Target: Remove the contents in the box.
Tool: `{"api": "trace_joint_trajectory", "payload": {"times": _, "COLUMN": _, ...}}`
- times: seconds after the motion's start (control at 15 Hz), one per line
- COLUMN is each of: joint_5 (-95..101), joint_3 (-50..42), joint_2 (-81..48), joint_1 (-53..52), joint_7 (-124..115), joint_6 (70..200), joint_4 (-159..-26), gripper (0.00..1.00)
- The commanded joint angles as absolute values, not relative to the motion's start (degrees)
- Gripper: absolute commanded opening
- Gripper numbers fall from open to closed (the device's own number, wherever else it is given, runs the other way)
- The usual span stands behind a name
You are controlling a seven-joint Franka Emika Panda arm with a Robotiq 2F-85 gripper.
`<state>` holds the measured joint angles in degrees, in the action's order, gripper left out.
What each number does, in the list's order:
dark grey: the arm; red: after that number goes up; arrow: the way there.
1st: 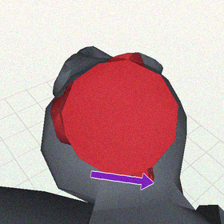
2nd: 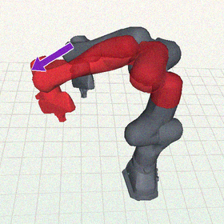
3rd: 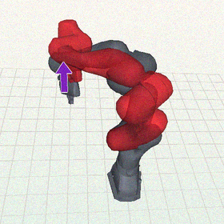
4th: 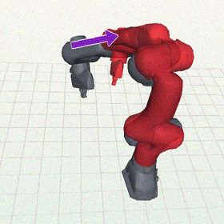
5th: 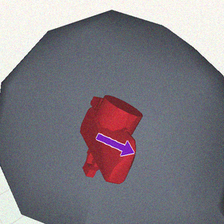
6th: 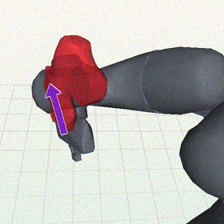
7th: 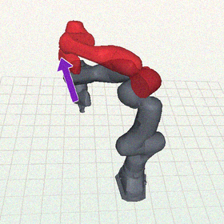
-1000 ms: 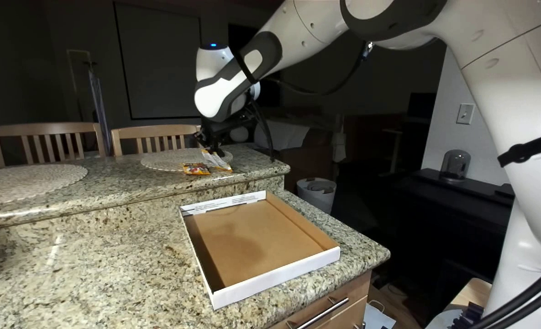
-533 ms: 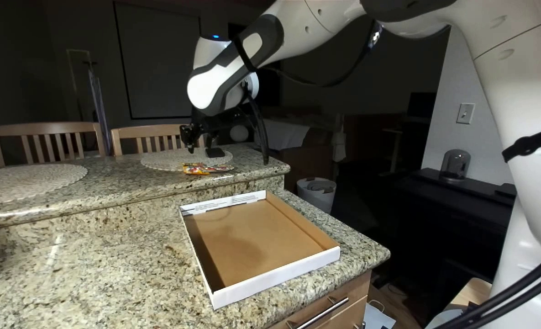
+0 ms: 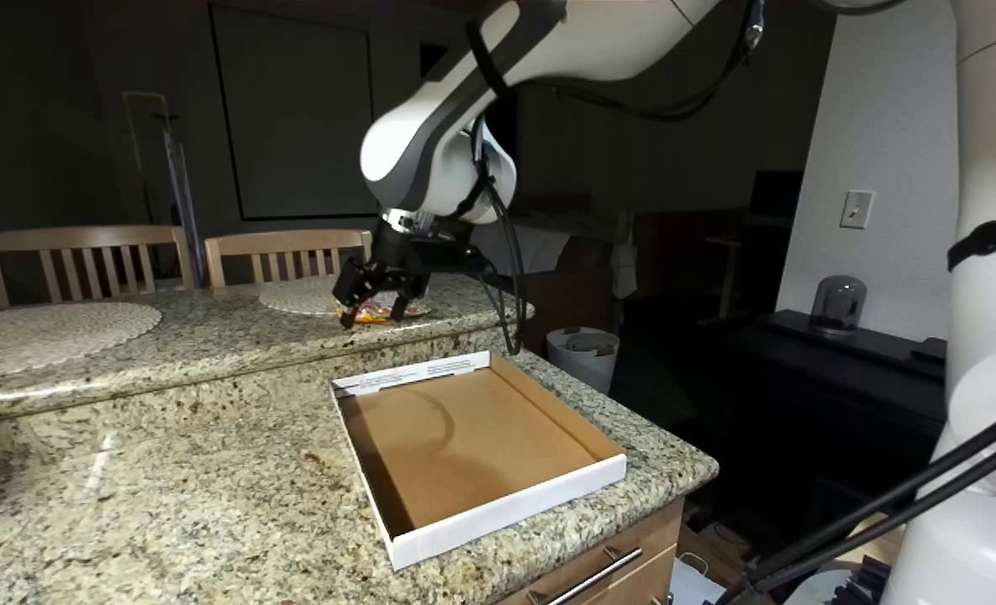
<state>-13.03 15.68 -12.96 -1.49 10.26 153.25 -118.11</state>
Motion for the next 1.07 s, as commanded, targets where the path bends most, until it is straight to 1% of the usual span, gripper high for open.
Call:
{"api": "trace_joint_trajectory", "payload": {"times": 0.0, "joint_5": -23.2, "joint_3": 15.9, "joint_2": -2.8, "joint_1": 0.0, "joint_7": 15.8, "joint_6": 149.1, "joint_4": -131.1, "gripper": 1.00}}
{"api": "trace_joint_trajectory", "payload": {"times": 0.27, "joint_5": -19.6, "joint_3": 10.5, "joint_2": 5.4, "joint_1": -2.2, "joint_7": 9.9, "joint_6": 141.4, "joint_4": -136.4, "gripper": 1.00}}
{"api": "trace_joint_trajectory", "payload": {"times": 0.53, "joint_5": -10.2, "joint_3": 8.9, "joint_2": 12.8, "joint_1": -3.5, "joint_7": 4.2, "joint_6": 134.6, "joint_4": -139.0, "gripper": 1.00}}
{"api": "trace_joint_trajectory", "payload": {"times": 0.8, "joint_5": -1.9, "joint_3": 9.0, "joint_2": 16.0, "joint_1": -3.7, "joint_7": -0.4, "joint_6": 127.1, "joint_4": -142.3, "gripper": 1.00}}
{"api": "trace_joint_trajectory", "payload": {"times": 1.0, "joint_5": -1.9, "joint_3": 6.8, "joint_2": 14.5, "joint_1": -3.9, "joint_7": 4.8, "joint_6": 127.6, "joint_4": -146.4, "gripper": 1.00}}
